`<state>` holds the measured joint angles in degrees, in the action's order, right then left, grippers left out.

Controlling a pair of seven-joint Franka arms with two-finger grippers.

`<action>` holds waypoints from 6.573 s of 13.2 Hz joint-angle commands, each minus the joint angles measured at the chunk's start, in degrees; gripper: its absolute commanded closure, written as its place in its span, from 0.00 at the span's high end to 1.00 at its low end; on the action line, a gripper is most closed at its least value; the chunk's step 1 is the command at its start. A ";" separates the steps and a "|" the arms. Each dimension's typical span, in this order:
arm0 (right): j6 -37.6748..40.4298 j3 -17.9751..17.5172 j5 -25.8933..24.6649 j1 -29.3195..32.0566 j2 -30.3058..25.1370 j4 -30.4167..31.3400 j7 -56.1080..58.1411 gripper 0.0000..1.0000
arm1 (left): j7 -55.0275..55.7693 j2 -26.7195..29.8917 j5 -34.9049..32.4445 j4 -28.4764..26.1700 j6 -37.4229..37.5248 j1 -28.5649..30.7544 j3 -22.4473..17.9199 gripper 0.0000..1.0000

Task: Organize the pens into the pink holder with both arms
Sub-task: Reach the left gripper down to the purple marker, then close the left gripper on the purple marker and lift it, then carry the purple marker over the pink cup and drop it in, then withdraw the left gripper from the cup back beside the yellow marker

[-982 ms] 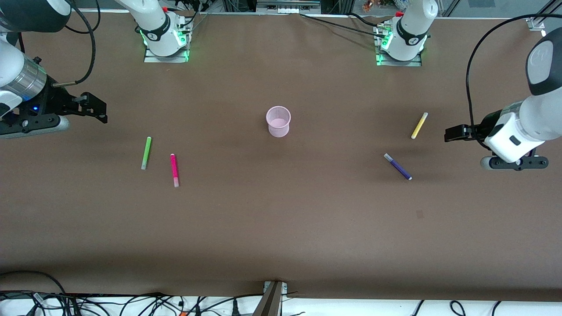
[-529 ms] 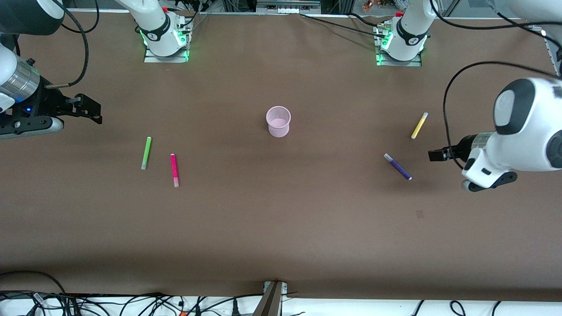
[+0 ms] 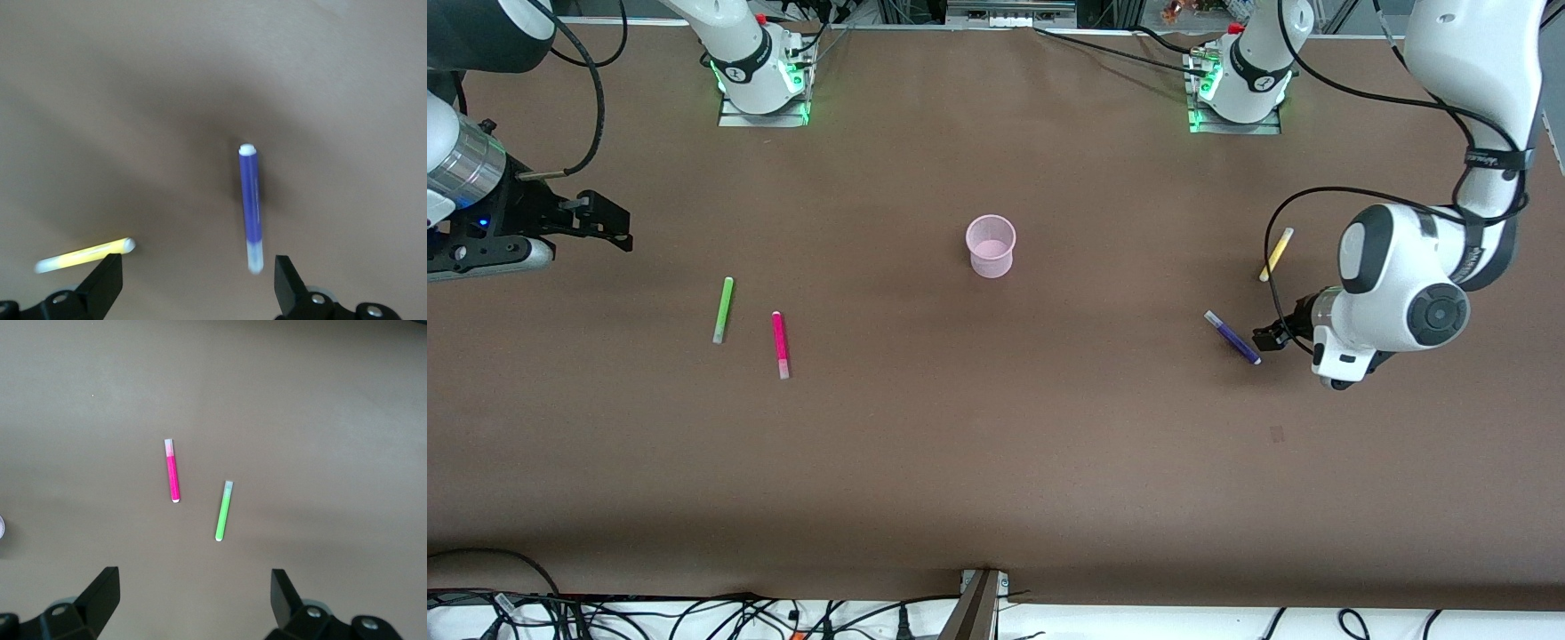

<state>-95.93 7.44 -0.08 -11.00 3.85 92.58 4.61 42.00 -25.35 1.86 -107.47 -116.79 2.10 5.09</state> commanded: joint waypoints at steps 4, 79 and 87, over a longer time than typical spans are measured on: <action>0.40 0.20 1.23 0.63 -0.07 0.50 0.31 1.00 | 8.09 -4.00 0.34 -1.95 -8.89 -0.34 0.10 1.00; 1.27 5.74 5.62 2.13 1.95 0.85 9.01 1.00 | 58.44 6.17 -24.76 17.73 10.88 -25.25 17.59 1.00; 1.19 5.57 5.44 1.78 1.87 0.59 9.01 1.00 | -2.99 14.98 -5.56 17.56 21.59 1.65 17.50 1.00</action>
<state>-95.15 13.50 4.44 -9.61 6.29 93.17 12.39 51.62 -11.86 -5.86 -88.49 -97.59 -1.08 21.77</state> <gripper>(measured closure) 0.000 0.000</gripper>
